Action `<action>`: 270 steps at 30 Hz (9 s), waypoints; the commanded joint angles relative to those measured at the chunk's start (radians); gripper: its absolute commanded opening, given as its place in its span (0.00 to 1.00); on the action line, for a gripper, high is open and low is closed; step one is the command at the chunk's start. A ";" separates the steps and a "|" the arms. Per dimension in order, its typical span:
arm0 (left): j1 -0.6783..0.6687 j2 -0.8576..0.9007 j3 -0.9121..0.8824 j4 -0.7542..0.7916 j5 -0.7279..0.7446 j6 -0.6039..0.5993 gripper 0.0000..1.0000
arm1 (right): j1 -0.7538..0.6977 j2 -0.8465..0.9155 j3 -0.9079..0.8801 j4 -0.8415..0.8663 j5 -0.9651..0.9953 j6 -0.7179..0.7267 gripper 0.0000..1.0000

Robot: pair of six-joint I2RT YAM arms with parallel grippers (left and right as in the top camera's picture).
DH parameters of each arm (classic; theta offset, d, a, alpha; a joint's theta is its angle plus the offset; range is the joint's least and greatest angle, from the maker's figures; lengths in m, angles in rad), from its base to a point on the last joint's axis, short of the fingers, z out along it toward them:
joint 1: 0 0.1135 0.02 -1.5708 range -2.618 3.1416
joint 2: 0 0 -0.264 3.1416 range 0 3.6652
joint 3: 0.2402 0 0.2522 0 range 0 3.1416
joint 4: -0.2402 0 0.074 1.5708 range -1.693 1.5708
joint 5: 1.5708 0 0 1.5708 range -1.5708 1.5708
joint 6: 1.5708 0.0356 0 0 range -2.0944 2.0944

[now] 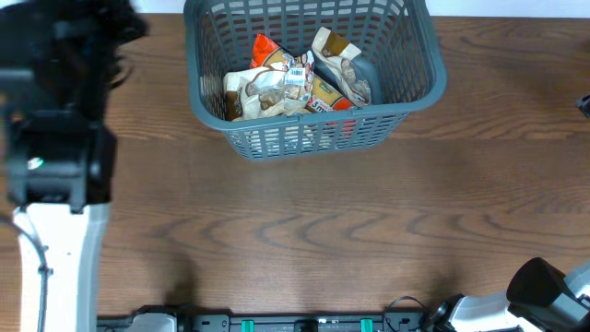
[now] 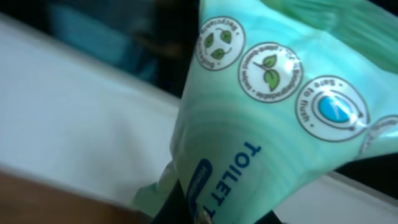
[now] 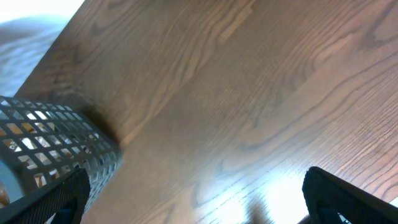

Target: Pack container

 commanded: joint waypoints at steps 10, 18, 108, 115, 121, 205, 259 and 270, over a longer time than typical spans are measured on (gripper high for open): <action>-0.272 0.367 0.002 0.109 0.110 0.078 0.06 | -0.010 -0.003 0.013 -0.003 -0.029 -0.013 0.99; -0.283 0.454 0.002 -0.034 0.109 0.143 0.06 | -0.010 -0.003 0.013 -0.002 -0.029 -0.029 0.99; -0.067 -0.607 0.179 -1.312 -0.270 0.335 0.99 | 0.340 -0.897 -0.550 -0.003 0.056 -0.068 0.99; -0.067 -0.607 0.179 -1.334 -0.270 0.335 0.99 | 0.338 -0.986 -0.611 -0.003 0.002 -0.057 0.99; -0.067 -0.607 0.179 -1.334 -0.270 0.335 0.99 | 0.339 -1.006 -0.611 -0.003 -0.010 -0.057 0.99; -0.067 -0.607 0.179 -1.334 -0.270 0.335 0.99 | 0.640 -1.669 -2.102 1.410 0.126 -0.177 0.99; -0.049 -0.622 0.164 -1.245 -0.242 0.335 0.99 | 0.640 -1.668 -2.208 1.471 0.237 -0.319 0.99; 0.129 -0.922 -0.455 -0.310 -0.111 0.338 0.99 | 0.640 -1.668 -2.208 1.471 0.237 -0.319 0.99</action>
